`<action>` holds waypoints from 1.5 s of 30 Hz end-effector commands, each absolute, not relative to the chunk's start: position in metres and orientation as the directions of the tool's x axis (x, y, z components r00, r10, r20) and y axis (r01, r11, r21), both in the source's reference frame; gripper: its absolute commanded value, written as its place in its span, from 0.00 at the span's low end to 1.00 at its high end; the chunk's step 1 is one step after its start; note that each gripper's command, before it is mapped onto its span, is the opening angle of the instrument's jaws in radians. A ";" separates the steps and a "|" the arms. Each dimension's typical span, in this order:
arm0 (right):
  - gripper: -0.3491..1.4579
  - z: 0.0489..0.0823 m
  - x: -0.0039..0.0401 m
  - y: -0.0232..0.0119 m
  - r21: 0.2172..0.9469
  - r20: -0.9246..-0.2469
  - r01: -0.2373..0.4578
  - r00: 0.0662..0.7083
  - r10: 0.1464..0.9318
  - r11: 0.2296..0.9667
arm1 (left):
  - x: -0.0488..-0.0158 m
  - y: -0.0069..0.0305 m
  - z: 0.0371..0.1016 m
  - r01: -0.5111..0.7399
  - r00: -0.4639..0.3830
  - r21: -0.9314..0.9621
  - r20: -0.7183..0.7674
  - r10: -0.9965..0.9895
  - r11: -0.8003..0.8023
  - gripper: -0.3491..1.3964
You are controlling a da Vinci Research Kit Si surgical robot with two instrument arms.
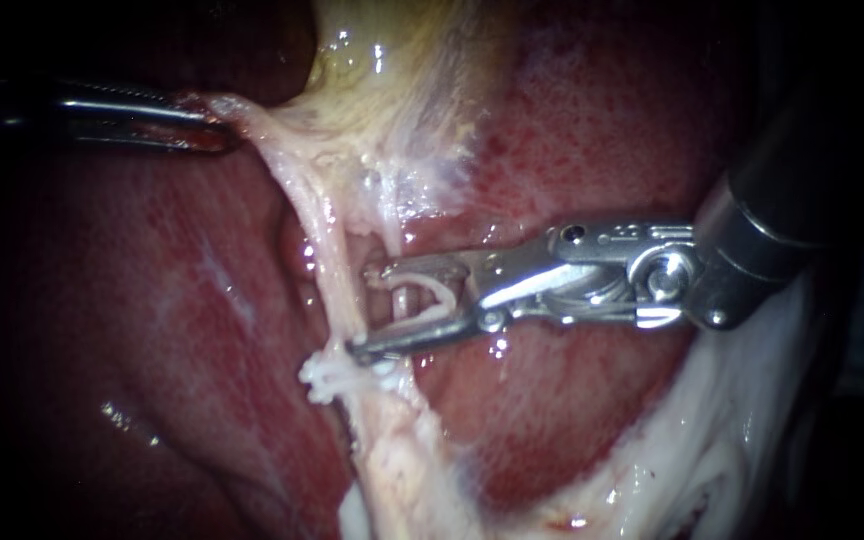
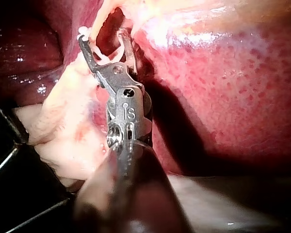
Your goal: Clipping third clip left tube
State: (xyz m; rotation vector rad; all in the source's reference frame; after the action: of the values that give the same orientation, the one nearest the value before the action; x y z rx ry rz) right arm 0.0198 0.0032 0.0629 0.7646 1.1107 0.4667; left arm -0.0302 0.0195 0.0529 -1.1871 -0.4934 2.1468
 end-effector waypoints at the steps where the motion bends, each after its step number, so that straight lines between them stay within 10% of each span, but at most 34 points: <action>1: 0.47 0.0631 0.0199 0.0031 0.751 -0.619 0.041 0.389 0.682 0.659 | -0.0301 0.0195 0.0529 -0.343 -0.397 -0.588 -0.616 0.680 -0.733 0.00; 31: 0.42 0.0571 0.0251 0.0055 0.818 -0.575 0.183 0.230 0.786 0.545 | -0.0304 0.0194 0.0531 -0.347 -0.397 -0.585 -0.617 0.680 -0.733 0.00; 45: 0.07 0.0565 0.0240 0.0056 0.849 -0.528 0.179 0.241 0.814 0.497 | -0.0304 0.0194 0.0532 -0.347 -0.397 -0.585 -0.617 0.680 -0.733 0.00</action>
State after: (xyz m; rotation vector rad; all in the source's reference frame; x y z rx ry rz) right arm 0.0238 0.0056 0.0565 0.9979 1.2825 0.5538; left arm -0.0304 0.0194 0.0532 -1.1856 -0.4868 2.1472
